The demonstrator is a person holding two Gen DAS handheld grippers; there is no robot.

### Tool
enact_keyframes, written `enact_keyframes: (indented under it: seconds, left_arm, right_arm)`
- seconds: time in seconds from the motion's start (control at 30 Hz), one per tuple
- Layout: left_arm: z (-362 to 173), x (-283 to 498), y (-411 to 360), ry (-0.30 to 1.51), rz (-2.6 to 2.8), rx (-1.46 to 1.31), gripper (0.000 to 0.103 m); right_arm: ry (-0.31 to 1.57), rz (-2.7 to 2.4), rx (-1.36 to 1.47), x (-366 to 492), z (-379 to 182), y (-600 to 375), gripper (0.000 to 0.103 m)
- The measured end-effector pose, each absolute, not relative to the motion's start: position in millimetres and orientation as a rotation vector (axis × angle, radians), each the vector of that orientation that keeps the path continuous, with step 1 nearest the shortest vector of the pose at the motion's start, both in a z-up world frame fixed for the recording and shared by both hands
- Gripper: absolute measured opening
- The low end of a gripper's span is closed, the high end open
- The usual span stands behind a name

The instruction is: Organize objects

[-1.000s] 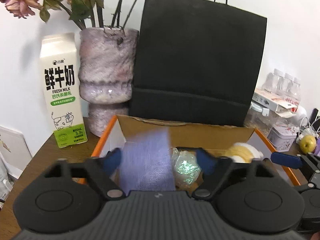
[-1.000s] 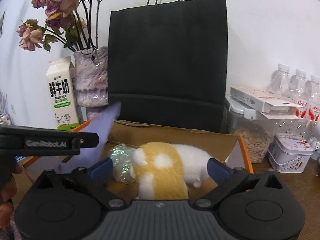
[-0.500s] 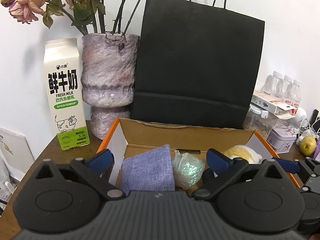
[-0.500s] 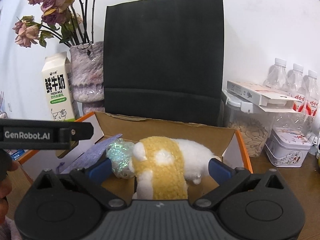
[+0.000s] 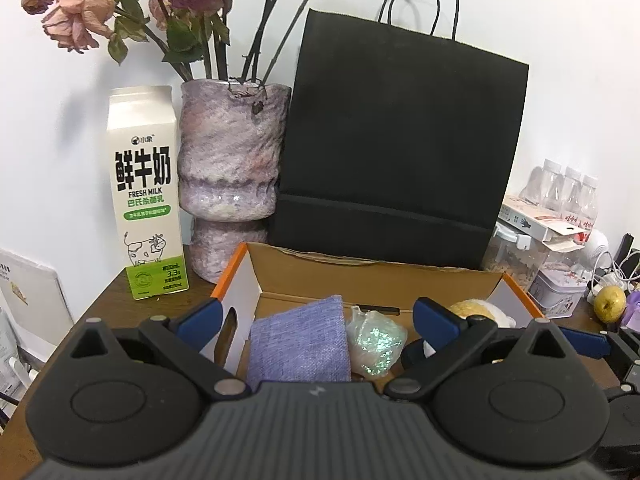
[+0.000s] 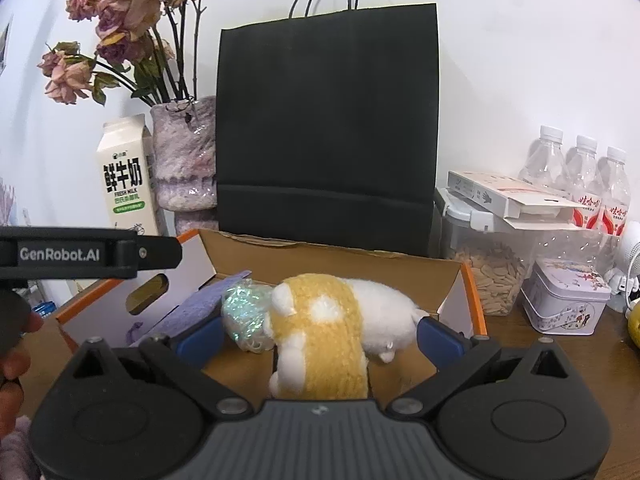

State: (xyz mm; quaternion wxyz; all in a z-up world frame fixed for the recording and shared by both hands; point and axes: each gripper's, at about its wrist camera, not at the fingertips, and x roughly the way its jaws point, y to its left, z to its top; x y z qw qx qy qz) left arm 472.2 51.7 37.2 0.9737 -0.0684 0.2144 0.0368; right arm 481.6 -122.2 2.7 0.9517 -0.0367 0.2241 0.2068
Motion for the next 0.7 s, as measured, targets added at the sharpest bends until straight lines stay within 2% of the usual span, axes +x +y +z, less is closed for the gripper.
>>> enact_keyframes:
  seconds: [0.7]
  left_arm:
    - [37,382,51,0.396,0.036,-0.111,0.103]
  right_arm:
    - [0.436,0.45,-0.118,406,7,-143,0.103]
